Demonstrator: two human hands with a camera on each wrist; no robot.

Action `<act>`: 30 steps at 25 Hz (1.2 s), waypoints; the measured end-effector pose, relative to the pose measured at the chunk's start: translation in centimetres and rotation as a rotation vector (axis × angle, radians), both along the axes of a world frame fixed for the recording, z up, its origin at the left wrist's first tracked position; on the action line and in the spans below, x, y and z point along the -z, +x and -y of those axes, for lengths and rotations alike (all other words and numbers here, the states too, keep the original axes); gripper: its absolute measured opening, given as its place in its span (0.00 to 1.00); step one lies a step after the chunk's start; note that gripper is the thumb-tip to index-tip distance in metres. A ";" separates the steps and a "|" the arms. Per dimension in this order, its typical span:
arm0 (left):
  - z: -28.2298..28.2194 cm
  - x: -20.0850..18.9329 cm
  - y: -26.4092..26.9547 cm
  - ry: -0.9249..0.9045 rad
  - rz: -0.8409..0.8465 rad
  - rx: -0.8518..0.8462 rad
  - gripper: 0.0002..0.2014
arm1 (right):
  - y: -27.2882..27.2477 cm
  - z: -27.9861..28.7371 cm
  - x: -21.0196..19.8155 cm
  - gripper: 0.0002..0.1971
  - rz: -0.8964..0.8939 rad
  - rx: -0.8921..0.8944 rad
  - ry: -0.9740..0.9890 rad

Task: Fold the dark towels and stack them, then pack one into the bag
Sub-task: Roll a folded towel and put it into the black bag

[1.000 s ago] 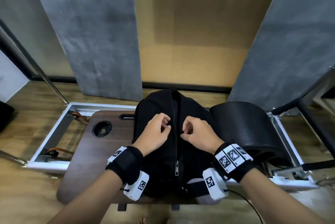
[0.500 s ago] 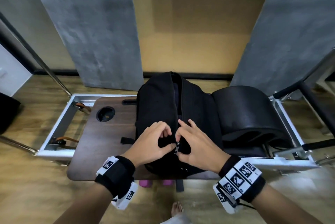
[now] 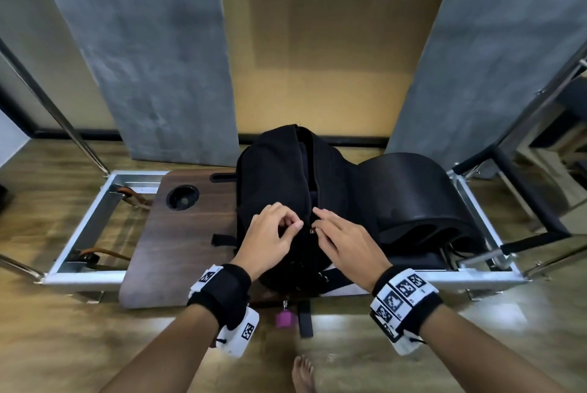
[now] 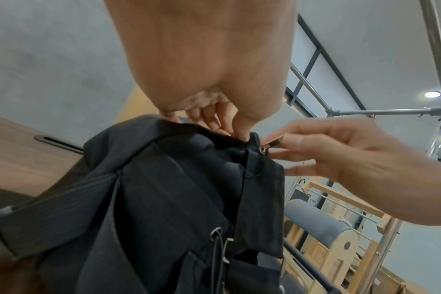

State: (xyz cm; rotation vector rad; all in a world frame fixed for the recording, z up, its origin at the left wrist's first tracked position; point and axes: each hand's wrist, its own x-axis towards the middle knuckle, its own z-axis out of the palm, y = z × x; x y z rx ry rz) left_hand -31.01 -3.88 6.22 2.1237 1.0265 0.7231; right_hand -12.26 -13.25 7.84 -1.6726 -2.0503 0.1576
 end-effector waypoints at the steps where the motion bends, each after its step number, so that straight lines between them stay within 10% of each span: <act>1: 0.3 0.1 0.0 0.039 0.005 -0.013 0.03 | -0.1 -0.1 -0.2 0.09 0.002 0.006 0.044; 8: 2.9 -0.1 1.6 0.358 -0.313 -0.163 0.23 | 0.5 -1.3 -2.4 0.03 -0.355 0.086 0.010; 17: 2.0 -2.6 4.8 0.148 -0.603 -0.173 0.25 | 2.2 -3.8 -3.6 0.03 -0.202 0.128 -0.098; 30: -2.8 -5.3 6.6 0.097 -0.756 -0.184 0.34 | 8.9 -22.6 -4.2 0.07 -0.396 0.112 -0.322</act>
